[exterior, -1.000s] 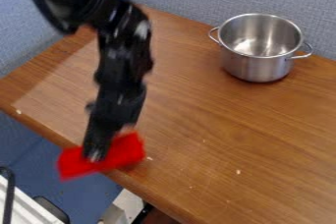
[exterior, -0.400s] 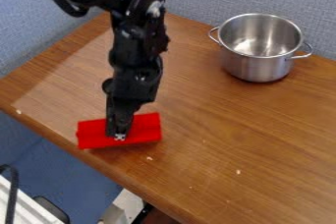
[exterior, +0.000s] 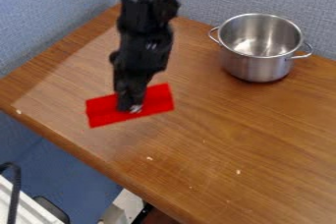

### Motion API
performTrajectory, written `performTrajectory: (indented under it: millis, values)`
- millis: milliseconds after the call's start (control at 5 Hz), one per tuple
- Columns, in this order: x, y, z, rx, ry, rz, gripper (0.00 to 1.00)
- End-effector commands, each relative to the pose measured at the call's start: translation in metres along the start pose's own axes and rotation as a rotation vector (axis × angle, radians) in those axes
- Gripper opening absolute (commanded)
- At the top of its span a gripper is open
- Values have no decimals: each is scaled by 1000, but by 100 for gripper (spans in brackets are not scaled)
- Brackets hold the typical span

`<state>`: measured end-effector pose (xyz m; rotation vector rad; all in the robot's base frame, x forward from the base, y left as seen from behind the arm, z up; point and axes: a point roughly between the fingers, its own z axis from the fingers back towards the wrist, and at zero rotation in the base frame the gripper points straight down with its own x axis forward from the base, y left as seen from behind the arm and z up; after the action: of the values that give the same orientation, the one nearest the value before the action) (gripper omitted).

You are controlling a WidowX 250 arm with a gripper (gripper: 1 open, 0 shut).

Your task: Put the red object in the metal pot

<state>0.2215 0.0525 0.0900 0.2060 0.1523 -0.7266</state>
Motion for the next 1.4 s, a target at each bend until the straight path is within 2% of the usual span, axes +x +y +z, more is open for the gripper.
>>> performTrajectory:
  millis: [0,200,400,600,800,1000,1200]
  values:
    - [16,-5,26,-3,-20,12,0]
    - [25,-14,41,-14,-31,40,0]
    - [23,-19,38,-19,21,77,0]
    - [25,-24,46,-31,16,78,0]
    - [30,-23,64,-39,-4,86,0]
    - [35,-12,79,-22,-13,101,0]
    - [40,6,72,-13,8,90,0]
